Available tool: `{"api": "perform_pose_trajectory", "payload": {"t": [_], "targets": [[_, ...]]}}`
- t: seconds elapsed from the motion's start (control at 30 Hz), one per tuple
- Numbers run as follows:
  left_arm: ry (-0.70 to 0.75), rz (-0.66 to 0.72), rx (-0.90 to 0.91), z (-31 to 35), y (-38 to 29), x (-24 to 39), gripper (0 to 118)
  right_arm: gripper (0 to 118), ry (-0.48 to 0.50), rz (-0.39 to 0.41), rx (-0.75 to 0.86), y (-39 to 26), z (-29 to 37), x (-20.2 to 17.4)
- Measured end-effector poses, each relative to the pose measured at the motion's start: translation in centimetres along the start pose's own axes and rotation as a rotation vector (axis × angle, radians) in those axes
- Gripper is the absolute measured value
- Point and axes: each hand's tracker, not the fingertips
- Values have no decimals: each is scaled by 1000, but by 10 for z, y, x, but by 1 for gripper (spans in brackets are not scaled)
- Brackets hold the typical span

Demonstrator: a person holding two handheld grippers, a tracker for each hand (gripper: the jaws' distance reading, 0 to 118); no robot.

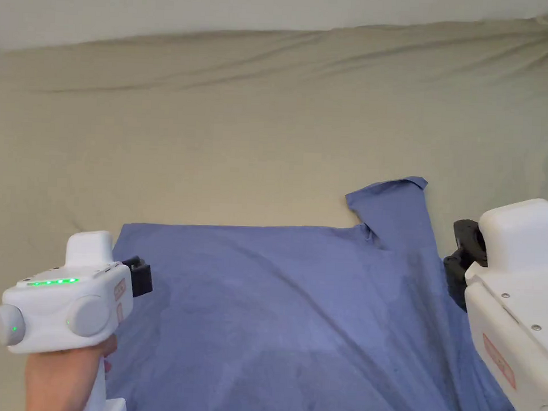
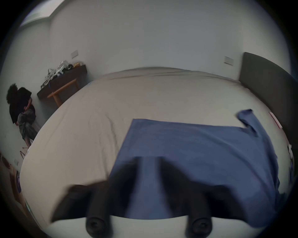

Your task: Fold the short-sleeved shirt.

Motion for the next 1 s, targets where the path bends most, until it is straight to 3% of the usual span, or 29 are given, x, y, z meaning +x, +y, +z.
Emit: {"api": "perform_pose_trajectory", "payload": {"t": [0.03,0.07,0.2,0.3,0.33,0.4,0.5,0.53,0.57,0.6,0.7,0.87,1.0], "targets": [[-12,3,-51,-19,10,-6,118,2,-9,0,-10,0,0,-1],[-14,3,-80,-37,21,-10,111,2,-19,5,-27,-3,-5,3],[17,-28,-79,-97,59,-16,109,2,-55,12,-75,-14,-18,18],[65,-12,-100,-88,61,0,105,2,-74,21,-104,-22,-26,24],[87,-15,-127,-92,61,2,98,2,-83,23,-113,-24,-29,25],[95,-20,-174,-119,57,-5,71,2,-90,18,-128,-28,-33,26],[50,-62,-124,-119,52,-3,57,2,-74,18,-148,-33,-38,25],[-2,-91,-131,-117,52,-1,40,2,-74,21,-151,-34,-40,24],[-20,-153,-111,-112,51,8,13,2,-73,22,-155,-34,-42,22],[26,-269,-117,-109,48,20,1,2,-66,20,-161,-34,-44,22],[64,-463,-36,-92,38,31,1,2,-55,23,-175,-32,-52,21],[104,-226,-25,-54,39,-6,1,2,2,3,-205,-19,-68,29],[118,-195,62,-10,34,-42,1,5,46,2,-231,-8,-96,35]]}}
